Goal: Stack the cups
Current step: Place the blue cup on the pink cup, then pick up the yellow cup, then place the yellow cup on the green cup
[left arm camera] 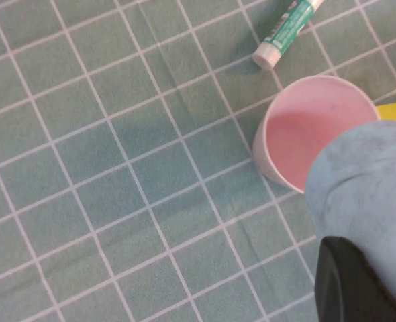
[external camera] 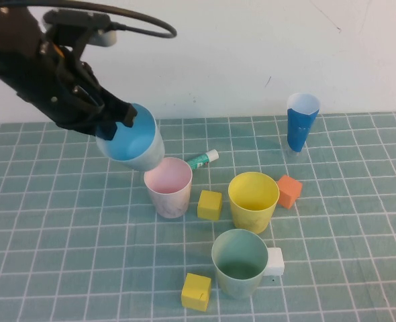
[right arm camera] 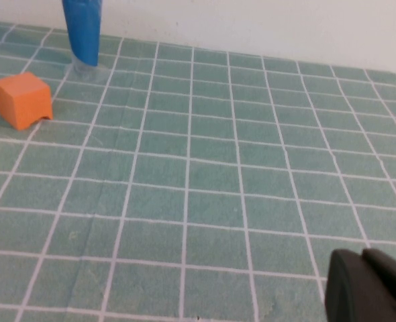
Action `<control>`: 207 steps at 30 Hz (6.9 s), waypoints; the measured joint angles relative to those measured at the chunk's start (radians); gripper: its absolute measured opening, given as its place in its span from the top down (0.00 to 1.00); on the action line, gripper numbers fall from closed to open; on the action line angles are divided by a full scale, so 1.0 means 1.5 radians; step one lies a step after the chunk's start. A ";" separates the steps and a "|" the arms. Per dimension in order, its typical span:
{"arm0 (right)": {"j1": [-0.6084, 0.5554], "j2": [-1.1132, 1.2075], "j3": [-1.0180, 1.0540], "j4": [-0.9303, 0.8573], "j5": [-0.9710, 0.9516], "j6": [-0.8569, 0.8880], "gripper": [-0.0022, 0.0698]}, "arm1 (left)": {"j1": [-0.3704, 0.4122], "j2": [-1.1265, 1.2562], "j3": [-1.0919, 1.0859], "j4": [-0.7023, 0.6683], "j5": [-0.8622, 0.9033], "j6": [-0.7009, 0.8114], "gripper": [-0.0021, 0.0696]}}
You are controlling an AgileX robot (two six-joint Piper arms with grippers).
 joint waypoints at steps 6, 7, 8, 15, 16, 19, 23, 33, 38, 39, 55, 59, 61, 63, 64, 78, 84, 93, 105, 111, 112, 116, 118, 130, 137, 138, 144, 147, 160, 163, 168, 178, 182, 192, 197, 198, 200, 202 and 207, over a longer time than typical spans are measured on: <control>0.000 0.000 0.000 0.000 0.000 0.000 0.97 | 0.000 0.071 -0.017 -0.011 -0.024 0.000 0.96; 0.000 0.000 0.000 0.000 0.000 0.000 0.97 | 0.000 0.082 -0.018 -0.016 -0.030 0.000 0.96; 0.000 0.000 0.000 0.000 0.000 0.000 0.97 | 0.000 0.091 -0.018 -0.022 -0.036 0.000 0.96; 0.000 0.000 0.000 0.000 0.000 0.000 0.97 | 0.000 0.130 -0.021 -0.043 -0.081 0.013 0.96; 0.000 0.000 0.000 0.000 0.000 0.000 0.97 | 0.000 0.134 -0.021 -0.043 -0.084 0.018 0.96; 0.000 0.000 0.000 0.000 0.000 0.000 0.97 | 0.000 0.148 -0.022 -0.044 -0.088 0.032 0.96; 0.000 0.000 0.000 0.000 0.000 0.000 0.97 | 0.000 0.162 -0.022 -0.047 -0.089 0.039 0.96; 0.000 0.000 0.000 0.000 0.000 0.000 0.97 | 0.000 0.177 -0.022 -0.052 -0.089 0.050 0.74; 0.000 0.000 0.000 0.000 0.000 0.000 0.97 | 0.000 0.177 -0.022 -0.053 -0.086 0.050 0.58; 0.000 0.000 0.000 0.000 0.000 0.000 0.97 | 0.000 0.177 -0.022 -0.053 -0.085 0.050 0.57; 0.000 0.000 0.000 0.000 0.000 0.000 0.97 | 0.000 0.001 0.040 0.027 -0.105 0.052 0.96; 0.000 0.000 0.000 0.021 -0.001 0.010 0.97 | 0.000 -0.115 0.177 0.028 -0.177 0.049 0.97; 0.000 0.000 0.000 0.083 -0.004 0.040 0.97 | 0.000 -0.185 0.265 0.028 -0.223 0.037 0.97; 0.000 0.000 0.000 0.168 -0.004 0.069 0.97 | 0.000 -0.248 0.344 0.028 -0.260 0.016 0.97; 0.000 0.000 0.000 0.224 -0.003 0.080 0.97 | 0.000 -0.281 0.385 0.028 -0.276 0.005 0.97; 0.000 0.000 0.001 0.422 -0.046 0.058 0.97 | 0.000 -0.636 0.681 0.025 -0.316 -0.089 0.97; 0.000 0.000 0.001 0.433 -0.013 0.012 0.97 | 0.000 -0.754 0.727 0.025 -0.294 -0.090 0.97; 0.000 0.014 -0.094 0.512 0.098 -0.139 0.97 | 0.000 -0.824 0.756 0.028 -0.272 -0.090 0.97; 0.000 0.458 -0.450 0.463 0.331 -0.310 0.97 | 0.000 -0.826 0.776 0.033 -0.282 -0.090 0.97; 0.000 0.689 -0.665 0.462 0.437 -0.365 0.97 | 0.000 -0.826 0.776 0.033 -0.291 -0.090 0.97; 0.001 0.717 -0.690 0.461 0.446 -0.367 0.97 | 0.000 -0.826 0.776 0.033 -0.291 -0.090 0.97; 0.027 0.836 -0.805 0.442 0.486 -0.370 0.97 | 0.000 -0.826 0.776 0.033 -0.293 -0.090 0.97; 0.064 0.891 -0.863 0.409 0.511 -0.362 0.97 | 0.000 -0.826 0.776 0.033 -0.293 -0.090 0.97; 0.222 1.173 -1.110 0.164 0.599 -0.249 0.94 | 0.000 -0.826 0.776 0.033 -0.298 -0.090 0.97; 0.286 1.268 -1.195 0.103 0.599 -0.248 0.81 | 0.000 -0.826 0.782 0.033 -0.305 -0.090 0.97; 0.292 1.277 -1.203 0.101 0.599 -0.248 0.79 | 0.000 -0.826 0.782 0.033 -0.307 -0.090 0.97; 0.306 1.342 -1.236 0.125 0.595 -0.246 0.56 | 0.000 -0.826 0.782 0.033 -0.308 -0.090 0.97; 0.306 1.372 -1.251 0.123 0.589 -0.246 0.42 | 0.000 -0.826 0.782 0.033 -0.310 -0.090 0.97; 0.306 1.443 -1.263 0.121 0.501 -0.243 0.37 | 0.000 -0.826 0.782 0.033 -0.315 -0.089 0.97; 0.306 1.454 -1.264 0.121 0.497 -0.236 0.37 | 0.000 -0.826 0.782 0.035 -0.315 -0.089 0.97; 0.306 1.470 -1.265 0.138 0.508 -0.237 0.58 | 0.000 -0.826 0.782 0.035 -0.317 -0.088 0.97; 0.306 1.457 -1.316 0.141 0.537 -0.238 0.94 | 0.000 -0.826 0.792 0.036 -0.325 -0.089 0.97; 0.306 1.413 -1.364 0.141 0.584 -0.240 0.95 | 0.000 -0.826 0.793 0.038 -0.325 -0.089 0.97; 0.399 1.238 -1.268 0.137 0.601 -0.240 0.95 | 0.000 -0.826 0.793 0.038 -0.325 -0.090 0.97; 0.500 1.223 -1.163 0.067 0.605 -0.195 0.95 | 0.000 -0.826 0.793 0.038 -0.326 -0.090 0.97; 0.508 1.224 -1.149 0.048 0.605 -0.175 0.95 | 0.000 -0.826 0.793 0.038 -0.326 -0.090 0.97; 0.515 1.227 -1.124 0.018 0.603 -0.143 0.95 | 0.000 -0.826 0.793 0.036 -0.327 -0.090 0.97; 0.515 1.229 -1.107 0.001 0.595 -0.126 0.95 | 0.000 -0.826 0.793 0.034 -0.327 -0.090 0.97; 0.515 1.238 -1.101 -0.017 0.555 -0.106 0.95 | 0.000 -0.826 0.793 0.031 -0.327 -0.090 0.97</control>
